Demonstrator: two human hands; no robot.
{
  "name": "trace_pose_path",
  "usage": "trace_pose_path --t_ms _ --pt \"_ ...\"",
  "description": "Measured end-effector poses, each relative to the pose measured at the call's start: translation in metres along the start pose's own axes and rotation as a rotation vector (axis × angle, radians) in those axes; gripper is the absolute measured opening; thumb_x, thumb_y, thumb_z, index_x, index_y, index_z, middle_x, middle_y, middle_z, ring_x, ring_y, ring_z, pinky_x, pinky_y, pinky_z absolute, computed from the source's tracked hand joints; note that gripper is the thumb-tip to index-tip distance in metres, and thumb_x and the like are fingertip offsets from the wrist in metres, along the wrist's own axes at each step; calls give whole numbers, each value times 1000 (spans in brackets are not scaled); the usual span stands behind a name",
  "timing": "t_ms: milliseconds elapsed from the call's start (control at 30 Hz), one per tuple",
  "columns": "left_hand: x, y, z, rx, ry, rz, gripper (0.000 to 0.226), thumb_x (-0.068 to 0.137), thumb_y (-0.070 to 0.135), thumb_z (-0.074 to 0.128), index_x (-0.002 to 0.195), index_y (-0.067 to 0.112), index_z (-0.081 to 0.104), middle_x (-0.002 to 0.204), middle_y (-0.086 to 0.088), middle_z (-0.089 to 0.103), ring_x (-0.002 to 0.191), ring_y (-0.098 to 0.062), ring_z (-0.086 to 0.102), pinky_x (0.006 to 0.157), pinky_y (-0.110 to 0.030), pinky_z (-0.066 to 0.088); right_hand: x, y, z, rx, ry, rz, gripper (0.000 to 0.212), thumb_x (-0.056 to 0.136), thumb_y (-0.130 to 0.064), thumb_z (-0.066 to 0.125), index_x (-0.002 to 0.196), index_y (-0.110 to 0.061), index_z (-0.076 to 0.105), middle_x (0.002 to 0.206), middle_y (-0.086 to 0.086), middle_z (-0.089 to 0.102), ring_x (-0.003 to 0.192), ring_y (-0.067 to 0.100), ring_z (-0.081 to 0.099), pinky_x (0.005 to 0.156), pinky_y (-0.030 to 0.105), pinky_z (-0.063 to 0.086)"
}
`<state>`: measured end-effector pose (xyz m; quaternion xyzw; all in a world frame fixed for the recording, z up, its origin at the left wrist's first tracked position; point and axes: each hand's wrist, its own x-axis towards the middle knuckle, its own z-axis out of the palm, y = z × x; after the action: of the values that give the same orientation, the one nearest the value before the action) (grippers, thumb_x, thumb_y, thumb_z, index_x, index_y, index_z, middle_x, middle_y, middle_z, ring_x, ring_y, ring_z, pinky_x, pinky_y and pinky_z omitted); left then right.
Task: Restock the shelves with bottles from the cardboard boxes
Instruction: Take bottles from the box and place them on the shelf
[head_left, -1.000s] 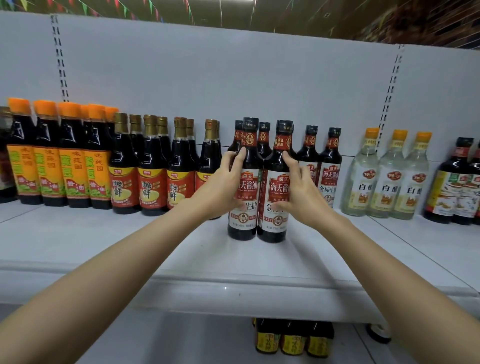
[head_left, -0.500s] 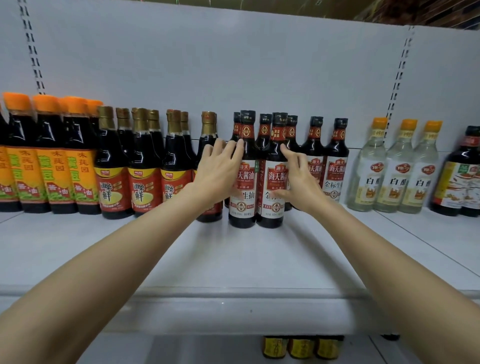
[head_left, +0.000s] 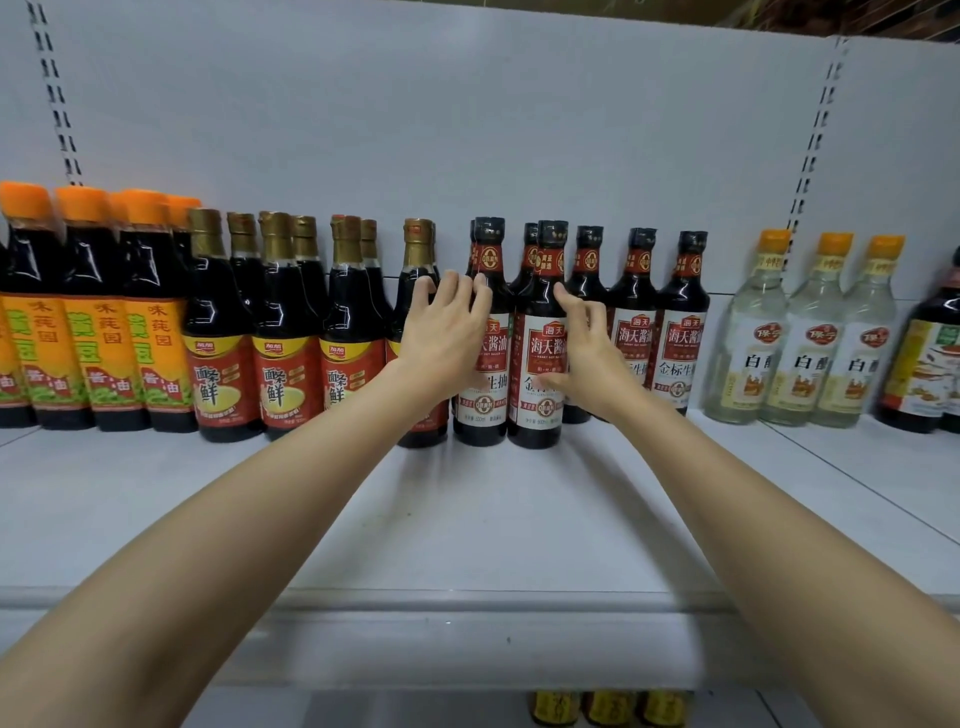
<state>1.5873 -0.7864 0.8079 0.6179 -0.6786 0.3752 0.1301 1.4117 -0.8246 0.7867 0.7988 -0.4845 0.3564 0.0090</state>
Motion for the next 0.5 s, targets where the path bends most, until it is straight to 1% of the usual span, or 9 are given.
trace_pose_path --t_ms 233,367,500 --pt "2 0 4 3 5 -11 113 70 59 72 148 3 11 143 -12 32 136 -30 23 111 -46 19 5 4 4 9 1 -7 107 79 -15 77 152 -28 1 147 9 16 108 30 56 87 41 54" --pt "0 0 6 -6 8 -21 116 68 61 72 149 5 10 143 -10 32 136 -29 23 110 -48 18 5 6 6 22 -3 -2 108 79 -15 77 152 -30 -1 148 7 15 107 28 56 88 42 53" --pt "-2 2 5 -17 -4 -33 115 70 60 71 149 5 9 144 -10 31 136 -29 23 110 -49 17 6 5 7 -28 4 2 108 80 -19 77 152 -29 -3 148 8 17 101 28 59 83 42 55"
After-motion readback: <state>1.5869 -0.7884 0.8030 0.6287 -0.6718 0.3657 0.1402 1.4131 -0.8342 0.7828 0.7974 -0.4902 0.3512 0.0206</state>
